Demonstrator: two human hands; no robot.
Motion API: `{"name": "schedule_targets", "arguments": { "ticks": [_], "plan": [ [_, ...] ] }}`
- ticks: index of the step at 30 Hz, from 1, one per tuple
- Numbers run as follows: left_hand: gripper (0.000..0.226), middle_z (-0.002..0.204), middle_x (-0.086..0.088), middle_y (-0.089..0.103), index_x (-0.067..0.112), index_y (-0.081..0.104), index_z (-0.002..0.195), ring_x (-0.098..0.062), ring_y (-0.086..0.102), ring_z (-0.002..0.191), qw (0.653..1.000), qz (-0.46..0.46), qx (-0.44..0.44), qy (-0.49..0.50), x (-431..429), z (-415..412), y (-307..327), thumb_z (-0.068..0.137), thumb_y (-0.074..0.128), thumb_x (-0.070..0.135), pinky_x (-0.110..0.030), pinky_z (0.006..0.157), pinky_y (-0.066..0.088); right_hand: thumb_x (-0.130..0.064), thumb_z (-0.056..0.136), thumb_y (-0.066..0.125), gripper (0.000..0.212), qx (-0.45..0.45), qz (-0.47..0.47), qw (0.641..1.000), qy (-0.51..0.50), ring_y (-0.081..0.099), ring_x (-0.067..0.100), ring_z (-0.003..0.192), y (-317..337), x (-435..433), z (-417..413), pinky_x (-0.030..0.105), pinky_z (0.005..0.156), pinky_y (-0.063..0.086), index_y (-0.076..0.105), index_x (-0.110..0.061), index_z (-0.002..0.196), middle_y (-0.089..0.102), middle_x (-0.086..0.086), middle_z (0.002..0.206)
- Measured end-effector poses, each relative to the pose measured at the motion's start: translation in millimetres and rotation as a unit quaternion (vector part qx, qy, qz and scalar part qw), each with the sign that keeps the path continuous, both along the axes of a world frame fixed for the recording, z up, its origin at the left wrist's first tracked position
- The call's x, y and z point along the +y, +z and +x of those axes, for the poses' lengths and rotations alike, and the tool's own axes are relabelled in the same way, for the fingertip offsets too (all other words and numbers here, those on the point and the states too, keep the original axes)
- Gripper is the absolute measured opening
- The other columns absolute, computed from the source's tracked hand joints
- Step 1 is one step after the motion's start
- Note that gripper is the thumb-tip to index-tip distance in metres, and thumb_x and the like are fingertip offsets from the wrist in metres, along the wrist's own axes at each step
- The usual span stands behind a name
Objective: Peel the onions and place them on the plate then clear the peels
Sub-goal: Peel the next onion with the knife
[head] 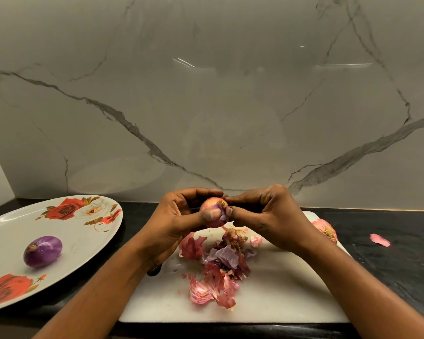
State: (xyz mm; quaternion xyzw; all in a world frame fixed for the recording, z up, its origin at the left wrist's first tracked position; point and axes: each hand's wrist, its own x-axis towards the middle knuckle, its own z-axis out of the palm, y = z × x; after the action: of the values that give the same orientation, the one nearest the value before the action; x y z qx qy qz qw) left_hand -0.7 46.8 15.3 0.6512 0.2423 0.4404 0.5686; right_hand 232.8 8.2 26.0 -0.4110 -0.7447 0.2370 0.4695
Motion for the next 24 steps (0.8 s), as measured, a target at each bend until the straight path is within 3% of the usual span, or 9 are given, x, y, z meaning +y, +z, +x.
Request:
{"name": "schedule_targets", "arguments": {
  "ticks": [11,15,18,21,24],
  "plan": [
    [0.046,0.124,-0.015,0.074,0.007,0.071,0.126,-0.035,0.071,0.118,1.000,-0.009,-0.005,0.000,-1.2,-0.3,1.3,0.081,0.081,0.011,-0.040,0.091,0.063,-0.028,0.089,0.080,0.033,-0.011,0.014,1.000,-0.001,0.079,0.008,0.092,-0.7,2.7,2.0,0.029,0.079,0.065,0.079,-0.016,0.120,0.082,-0.007,0.105],
    [0.046,0.122,-0.012,0.075,0.006,0.072,0.124,-0.030,0.072,0.115,1.000,0.008,0.010,0.007,-3.8,2.1,1.8,0.081,0.089,0.010,-0.032,0.086,0.062,-0.028,0.093,0.079,0.024,-0.065,0.077,0.994,-0.031,0.076,0.006,0.078,-3.5,-0.5,-3.1,0.028,0.066,0.063,0.083,-0.017,0.114,0.082,-0.008,0.092],
    [0.046,0.121,-0.010,0.075,0.006,0.071,0.124,-0.030,0.072,0.115,0.999,0.019,0.028,0.017,-3.7,3.7,1.6,0.080,0.082,0.008,-0.031,0.086,0.061,-0.027,0.096,0.075,0.017,-0.133,0.142,0.979,-0.059,0.063,0.008,0.058,-6.8,-0.4,-5.5,0.024,0.050,0.050,0.084,-0.016,0.106,0.073,-0.010,0.073],
    [0.047,0.121,-0.010,0.075,0.004,0.070,0.124,-0.030,0.073,0.113,0.999,0.017,0.028,0.013,-4.9,4.2,1.6,0.078,0.081,0.007,-0.030,0.085,0.061,-0.023,0.098,0.071,0.015,-0.189,0.202,0.957,-0.085,0.062,0.011,0.055,-7.2,0.3,-6.1,0.032,0.049,0.050,0.082,-0.013,0.100,0.072,-0.005,0.070],
    [0.046,0.121,-0.013,0.075,0.004,0.071,0.123,-0.031,0.073,0.112,1.000,0.009,0.019,0.009,-6.1,3.8,1.5,0.079,0.084,0.006,-0.032,0.087,0.061,-0.019,0.096,0.074,0.013,-0.180,0.231,0.951,-0.101,0.067,0.008,0.060,-4.4,-0.7,-6.5,0.025,0.054,0.053,0.083,-0.012,0.102,0.077,-0.004,0.077]
  ]
}}
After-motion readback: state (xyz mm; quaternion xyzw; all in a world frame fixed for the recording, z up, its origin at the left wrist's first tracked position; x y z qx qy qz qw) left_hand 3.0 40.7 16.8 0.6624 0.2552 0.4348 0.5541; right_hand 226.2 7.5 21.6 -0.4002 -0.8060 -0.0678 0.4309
